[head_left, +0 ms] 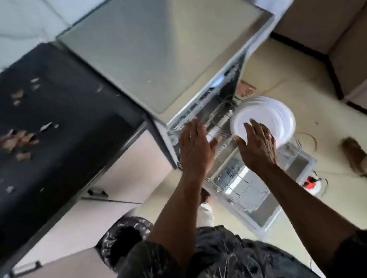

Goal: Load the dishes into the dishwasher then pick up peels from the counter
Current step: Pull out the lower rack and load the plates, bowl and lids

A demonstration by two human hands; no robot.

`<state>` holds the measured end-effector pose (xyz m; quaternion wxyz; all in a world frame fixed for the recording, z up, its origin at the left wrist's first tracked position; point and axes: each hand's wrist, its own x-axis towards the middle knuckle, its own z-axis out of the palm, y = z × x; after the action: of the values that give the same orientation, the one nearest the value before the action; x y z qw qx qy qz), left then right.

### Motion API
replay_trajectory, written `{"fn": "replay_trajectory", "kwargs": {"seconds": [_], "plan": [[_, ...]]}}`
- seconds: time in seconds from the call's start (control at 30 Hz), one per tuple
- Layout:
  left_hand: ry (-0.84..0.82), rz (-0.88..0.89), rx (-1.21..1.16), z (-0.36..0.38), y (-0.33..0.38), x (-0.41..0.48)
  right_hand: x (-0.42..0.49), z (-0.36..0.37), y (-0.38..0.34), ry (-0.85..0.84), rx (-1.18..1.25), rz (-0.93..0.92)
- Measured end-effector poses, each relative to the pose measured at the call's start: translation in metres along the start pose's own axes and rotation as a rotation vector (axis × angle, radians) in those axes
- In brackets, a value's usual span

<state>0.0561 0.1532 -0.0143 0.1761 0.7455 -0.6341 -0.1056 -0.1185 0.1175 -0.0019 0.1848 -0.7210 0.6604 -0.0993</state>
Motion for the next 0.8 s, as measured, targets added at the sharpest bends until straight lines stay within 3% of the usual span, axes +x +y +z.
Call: {"fn": "replay_trajectory", "kwargs": {"seconds": [0.27,0.8], "plan": [[0.227,-0.193,0.112,-0.080,-0.084,-0.101,-0.061,0.030,-0.111,-0.025,0.008,-0.373],[0.417,-0.745,0.056,-0.203,-0.292,-0.284,-0.177,0.126,-0.372,-0.181,0.074,-0.895]]}}
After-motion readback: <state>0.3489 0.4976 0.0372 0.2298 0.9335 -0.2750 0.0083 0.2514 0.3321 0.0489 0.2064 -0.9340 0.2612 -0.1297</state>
